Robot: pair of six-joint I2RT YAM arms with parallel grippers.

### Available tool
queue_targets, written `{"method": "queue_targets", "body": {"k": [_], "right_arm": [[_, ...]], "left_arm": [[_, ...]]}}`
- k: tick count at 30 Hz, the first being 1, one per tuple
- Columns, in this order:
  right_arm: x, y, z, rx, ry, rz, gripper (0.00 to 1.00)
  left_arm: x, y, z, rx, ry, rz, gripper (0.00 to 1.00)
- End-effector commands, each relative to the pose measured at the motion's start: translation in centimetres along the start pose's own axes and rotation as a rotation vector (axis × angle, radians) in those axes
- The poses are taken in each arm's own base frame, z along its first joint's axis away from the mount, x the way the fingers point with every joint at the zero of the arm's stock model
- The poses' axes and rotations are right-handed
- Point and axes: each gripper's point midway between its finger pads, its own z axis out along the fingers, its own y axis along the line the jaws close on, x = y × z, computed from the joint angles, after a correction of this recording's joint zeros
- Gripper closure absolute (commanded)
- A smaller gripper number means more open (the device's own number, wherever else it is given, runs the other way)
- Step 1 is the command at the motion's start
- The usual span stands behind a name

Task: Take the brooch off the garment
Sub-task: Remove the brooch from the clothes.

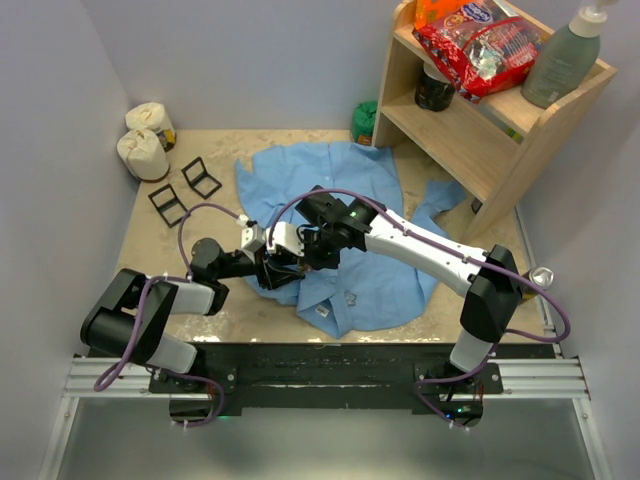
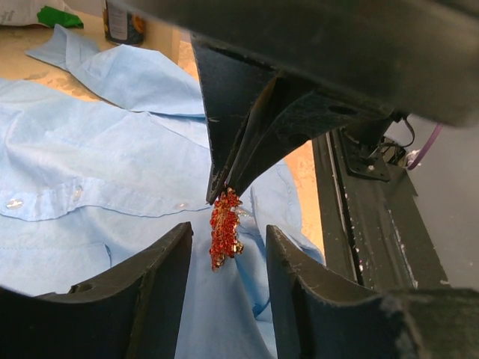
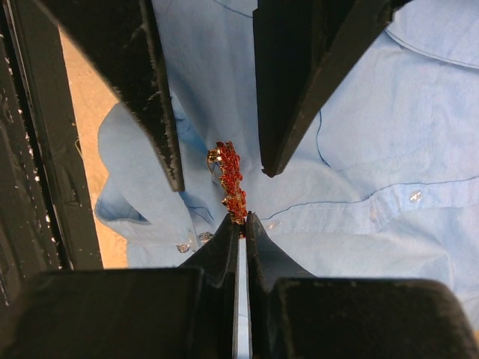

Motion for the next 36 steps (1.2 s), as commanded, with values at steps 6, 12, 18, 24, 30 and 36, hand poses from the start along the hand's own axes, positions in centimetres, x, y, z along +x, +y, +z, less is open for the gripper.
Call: {"method": "queue_targets", "body": {"k": [6,12,18,24,30,36], "right_arm": [[-1.7,-0.3,-0.7,0.010,-0.064,0.000,1.00],[-1.9,0.0,-0.8,-0.009,-0.073,-0.001,1.00],[-2.3,0.9,-1.2,-0.070,-0.106,0.004,1.00],[-2.7,1.1,-1.7,-0.111,-0.138,0.019,1.00],[-2.9,1.1,-2.0,-0.127,-0.156,0.031,1.00],[-3.2,0.9,-2.1,-0.133,-0.165,0.035,1.00]], "left_arm": [[-7.2,-1.9,0.6,0.073,-0.208,0.358,0.48],[-7.5,-2.0,0.5,0.070,-0.222,0.354,0.48],[-8.2,-2.4,0.5,0.075,-0.234,0.406,0.44],[-8.8,-2.8,0.4,0.078,-0.242,0.446,0.44],[-8.4,-3.1,0.4,0.094,-0.223,0.456,0.48],[-7.8,-3.3,0.7,0.109,-0.203,0.454,0.55]]}}
